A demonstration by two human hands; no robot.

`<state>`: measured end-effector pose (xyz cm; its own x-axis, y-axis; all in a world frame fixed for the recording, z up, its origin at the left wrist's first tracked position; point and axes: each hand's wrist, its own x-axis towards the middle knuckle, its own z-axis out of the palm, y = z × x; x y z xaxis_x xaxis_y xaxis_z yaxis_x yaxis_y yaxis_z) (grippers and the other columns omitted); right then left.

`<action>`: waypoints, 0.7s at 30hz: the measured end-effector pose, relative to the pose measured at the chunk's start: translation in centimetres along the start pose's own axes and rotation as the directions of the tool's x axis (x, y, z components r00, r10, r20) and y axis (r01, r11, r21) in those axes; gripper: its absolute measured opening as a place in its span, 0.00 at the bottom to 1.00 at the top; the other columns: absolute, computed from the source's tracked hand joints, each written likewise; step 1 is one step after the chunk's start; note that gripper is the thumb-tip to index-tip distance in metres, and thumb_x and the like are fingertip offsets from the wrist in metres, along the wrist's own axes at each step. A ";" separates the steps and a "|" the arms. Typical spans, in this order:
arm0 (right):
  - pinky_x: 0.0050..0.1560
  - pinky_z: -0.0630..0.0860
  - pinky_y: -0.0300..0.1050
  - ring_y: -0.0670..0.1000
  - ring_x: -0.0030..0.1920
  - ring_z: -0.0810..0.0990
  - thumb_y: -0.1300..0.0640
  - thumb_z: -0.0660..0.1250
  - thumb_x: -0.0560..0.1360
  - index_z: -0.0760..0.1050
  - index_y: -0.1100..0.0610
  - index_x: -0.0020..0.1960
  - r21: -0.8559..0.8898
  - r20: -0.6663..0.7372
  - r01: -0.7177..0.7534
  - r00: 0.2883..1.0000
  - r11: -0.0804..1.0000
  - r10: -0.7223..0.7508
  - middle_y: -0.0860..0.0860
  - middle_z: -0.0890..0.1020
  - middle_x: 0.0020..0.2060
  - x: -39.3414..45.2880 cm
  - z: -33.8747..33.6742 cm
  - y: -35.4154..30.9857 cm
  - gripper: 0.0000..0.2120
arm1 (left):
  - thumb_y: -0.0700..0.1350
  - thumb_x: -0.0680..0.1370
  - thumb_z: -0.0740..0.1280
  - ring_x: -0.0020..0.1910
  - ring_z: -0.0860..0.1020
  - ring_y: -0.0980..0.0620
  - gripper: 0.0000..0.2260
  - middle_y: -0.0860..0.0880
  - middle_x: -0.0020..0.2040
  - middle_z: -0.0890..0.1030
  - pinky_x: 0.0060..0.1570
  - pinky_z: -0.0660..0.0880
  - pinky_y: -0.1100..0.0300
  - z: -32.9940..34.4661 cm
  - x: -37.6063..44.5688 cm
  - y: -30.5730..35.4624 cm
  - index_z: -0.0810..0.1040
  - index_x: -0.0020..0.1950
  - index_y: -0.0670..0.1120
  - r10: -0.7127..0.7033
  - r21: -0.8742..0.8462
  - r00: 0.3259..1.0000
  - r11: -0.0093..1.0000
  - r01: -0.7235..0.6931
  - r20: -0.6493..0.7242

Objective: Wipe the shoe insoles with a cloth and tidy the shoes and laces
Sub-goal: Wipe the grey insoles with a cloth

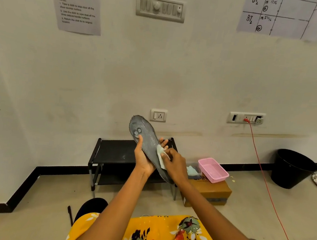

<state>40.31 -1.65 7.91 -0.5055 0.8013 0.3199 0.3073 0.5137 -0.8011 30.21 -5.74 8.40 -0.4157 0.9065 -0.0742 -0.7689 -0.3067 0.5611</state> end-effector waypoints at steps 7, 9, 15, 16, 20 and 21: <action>0.52 0.72 0.47 0.52 0.54 0.71 0.56 0.66 0.74 0.80 0.58 0.51 -0.147 0.006 0.177 0.984 0.973 -0.178 0.55 0.77 0.51 -0.8 1.2 -0.6 0.09 | 0.66 0.75 0.56 0.48 0.80 0.43 0.31 0.39 0.48 0.82 0.58 0.73 0.49 -0.7 -0.6 -1.3 0.76 0.53 0.38 -0.018 -0.025 0.998 1.000 0.017 -0.062; 0.53 0.71 0.49 0.51 0.54 0.71 0.54 0.68 0.72 0.82 0.56 0.47 -0.176 0.136 0.341 0.937 0.923 -0.320 0.53 0.78 0.50 -1.3 0.3 -0.4 0.07 | 0.67 0.74 0.55 0.48 0.80 0.43 0.32 0.38 0.51 0.80 0.58 0.73 0.48 -1.2 -0.7 -0.7 0.76 0.53 0.38 -0.012 -0.062 0.997 0.998 0.008 -0.071; 0.52 0.70 0.47 0.54 0.54 0.70 0.54 0.68 0.73 0.82 0.56 0.50 -0.297 -0.014 0.277 0.956 0.914 -0.295 0.54 0.78 0.52 0.7 -0.5 -0.8 0.09 | 0.67 0.77 0.50 0.44 0.82 0.44 0.33 0.39 0.43 0.83 0.54 0.74 0.49 0.2 -0.5 -0.8 0.76 0.51 0.38 0.069 0.003 0.995 0.998 -0.069 -0.067; 0.52 0.71 0.47 0.53 0.54 0.71 0.55 0.69 0.72 0.82 0.57 0.49 -0.253 0.039 0.337 0.940 0.907 -0.338 0.54 0.78 0.53 0.3 -0.2 -1.0 0.09 | 0.66 0.77 0.49 0.41 0.83 0.44 0.33 0.39 0.41 0.83 0.52 0.75 0.49 0.1 -0.3 -0.6 0.77 0.50 0.38 0.079 0.009 0.995 0.997 -0.079 -0.062; 0.49 0.71 0.47 0.51 0.51 0.71 0.50 0.69 0.70 0.83 0.54 0.46 -0.295 0.138 0.399 0.917 0.868 -0.374 0.51 0.79 0.47 0.5 -1.4 -0.4 0.10 | 0.67 0.76 0.50 0.50 0.79 0.41 0.34 0.37 0.48 0.80 0.59 0.73 0.47 -0.7 -0.4 0.0 0.75 0.53 0.36 0.085 -0.050 0.995 0.995 -0.088 -0.054; 0.48 0.70 0.47 0.51 0.51 0.71 0.51 0.69 0.71 0.83 0.54 0.47 -0.333 0.082 0.350 0.936 0.876 -0.343 0.51 0.79 0.47 0.8 -1.6 -0.3 0.10 | 0.67 0.76 0.50 0.52 0.78 0.41 0.35 0.37 0.49 0.79 0.61 0.71 0.47 -0.8 -0.3 -0.1 0.75 0.53 0.36 0.083 -0.049 0.995 0.995 -0.085 -0.053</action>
<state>41.09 -0.74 9.22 -0.6442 0.5488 0.5327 0.3606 0.8322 -0.4212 30.03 -6.22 7.73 -0.5027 0.8615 -0.0709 -0.7537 -0.3967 0.5240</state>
